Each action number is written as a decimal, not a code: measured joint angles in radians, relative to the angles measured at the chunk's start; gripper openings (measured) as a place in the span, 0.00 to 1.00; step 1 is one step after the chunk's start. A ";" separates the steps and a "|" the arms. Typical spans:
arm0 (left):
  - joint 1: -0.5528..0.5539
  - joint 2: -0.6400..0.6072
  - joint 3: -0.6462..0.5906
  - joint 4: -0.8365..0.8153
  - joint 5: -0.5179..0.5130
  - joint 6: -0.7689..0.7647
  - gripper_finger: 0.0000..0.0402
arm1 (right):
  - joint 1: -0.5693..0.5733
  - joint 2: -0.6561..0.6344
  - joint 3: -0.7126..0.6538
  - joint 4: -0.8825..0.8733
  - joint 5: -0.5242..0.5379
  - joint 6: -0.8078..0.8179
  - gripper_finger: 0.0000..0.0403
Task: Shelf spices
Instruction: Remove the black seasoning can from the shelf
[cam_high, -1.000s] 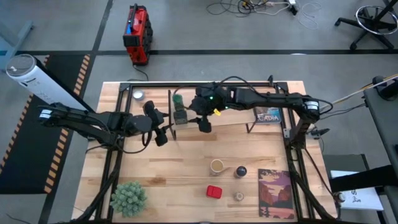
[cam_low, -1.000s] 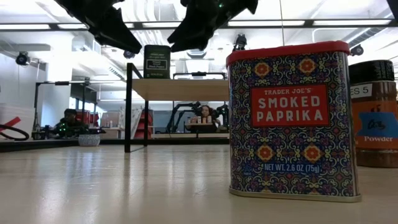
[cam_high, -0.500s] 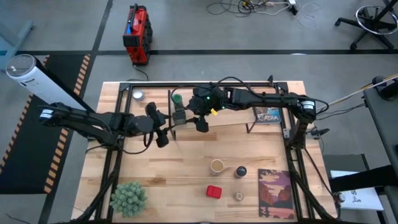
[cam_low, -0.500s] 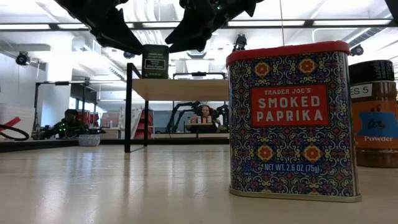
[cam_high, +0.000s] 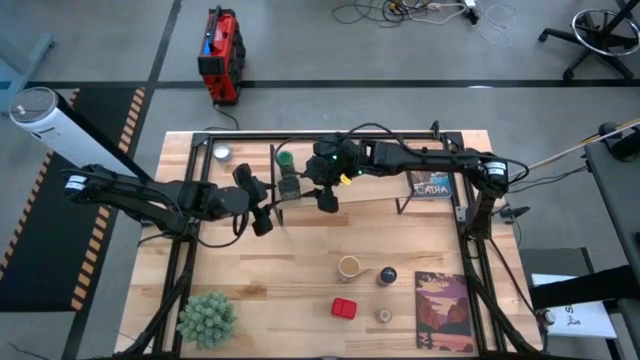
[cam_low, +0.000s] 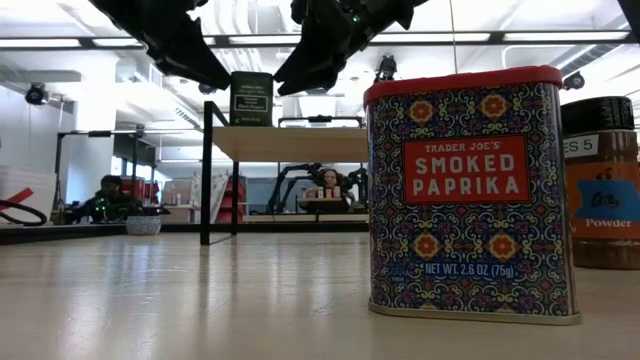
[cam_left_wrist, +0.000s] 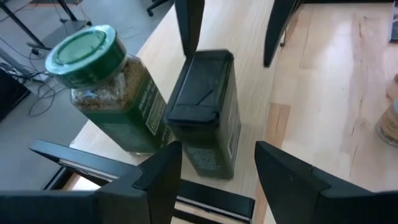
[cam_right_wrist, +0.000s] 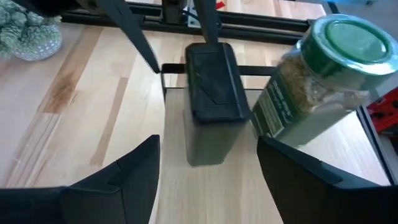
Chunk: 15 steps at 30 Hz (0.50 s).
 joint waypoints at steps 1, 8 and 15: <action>0.001 0.000 0.000 -0.002 -0.011 0.005 0.48 | -0.001 0.000 0.000 0.001 0.000 -0.002 0.62; 0.005 0.000 0.000 0.008 -0.035 0.036 0.48 | -0.004 0.002 0.001 0.038 -0.002 -0.023 0.62; 0.005 0.000 0.000 0.034 -0.012 0.071 0.48 | -0.004 0.002 0.001 0.084 -0.008 -0.029 0.59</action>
